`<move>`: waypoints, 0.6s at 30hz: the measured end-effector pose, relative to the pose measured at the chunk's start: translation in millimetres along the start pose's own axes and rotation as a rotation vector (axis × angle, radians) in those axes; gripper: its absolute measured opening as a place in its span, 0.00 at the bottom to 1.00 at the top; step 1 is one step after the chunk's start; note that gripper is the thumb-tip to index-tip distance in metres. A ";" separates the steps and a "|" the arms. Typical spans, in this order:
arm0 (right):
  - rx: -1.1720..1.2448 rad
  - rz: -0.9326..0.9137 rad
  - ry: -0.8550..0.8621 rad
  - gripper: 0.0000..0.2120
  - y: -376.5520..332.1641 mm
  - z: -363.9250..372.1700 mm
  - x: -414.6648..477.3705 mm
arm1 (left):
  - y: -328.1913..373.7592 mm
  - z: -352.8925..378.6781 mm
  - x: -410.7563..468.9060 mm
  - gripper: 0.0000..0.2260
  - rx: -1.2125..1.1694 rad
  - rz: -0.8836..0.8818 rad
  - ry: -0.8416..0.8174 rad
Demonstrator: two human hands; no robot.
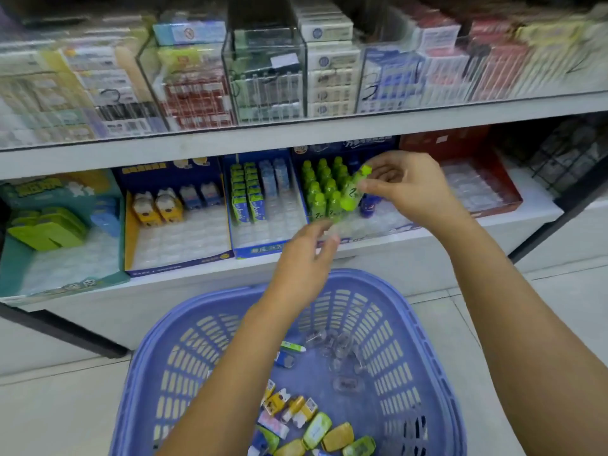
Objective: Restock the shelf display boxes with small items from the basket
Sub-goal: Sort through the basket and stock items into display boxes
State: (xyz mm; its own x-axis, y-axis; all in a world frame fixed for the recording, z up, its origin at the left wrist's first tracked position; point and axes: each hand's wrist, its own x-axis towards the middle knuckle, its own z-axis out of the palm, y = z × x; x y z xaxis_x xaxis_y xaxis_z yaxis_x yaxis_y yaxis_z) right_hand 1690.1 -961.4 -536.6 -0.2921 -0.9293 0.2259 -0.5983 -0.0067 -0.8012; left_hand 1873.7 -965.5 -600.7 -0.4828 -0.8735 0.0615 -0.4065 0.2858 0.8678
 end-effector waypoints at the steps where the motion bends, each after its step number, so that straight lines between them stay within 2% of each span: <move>1: -0.085 -0.009 0.021 0.14 6.4 -1.6 5.4 | -3.8 6.2 0.2 0.18 0.184 0.072 -0.061; 4: -0.221 -0.058 -0.005 0.14 18.7 5.0 18.0 | -15.2 21.7 1.4 0.24 0.530 0.175 -0.159; 6: -0.262 -0.087 -0.081 0.14 25.3 12.5 23.4 | -20.6 25.5 1.0 0.26 0.621 0.187 -0.143; 10: -0.274 -0.085 -0.213 0.15 38.0 16.2 29.8 | -21.3 28.1 0.4 0.27 0.628 0.171 -0.124; 18: -0.475 -0.130 -0.222 0.15 49.9 12.1 38.7 | -21.6 27.5 0.6 0.27 0.647 0.166 -0.132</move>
State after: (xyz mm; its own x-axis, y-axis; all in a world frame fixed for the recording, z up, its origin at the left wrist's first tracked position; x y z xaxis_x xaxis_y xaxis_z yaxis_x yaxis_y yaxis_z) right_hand 1658.0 -1002.2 -574.6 -0.0592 -0.9879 0.1432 -0.9058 -0.0071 -0.4236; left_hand 1860.8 -961.4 -632.9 -0.6528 -0.7541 0.0723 -0.6811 0.6261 0.3796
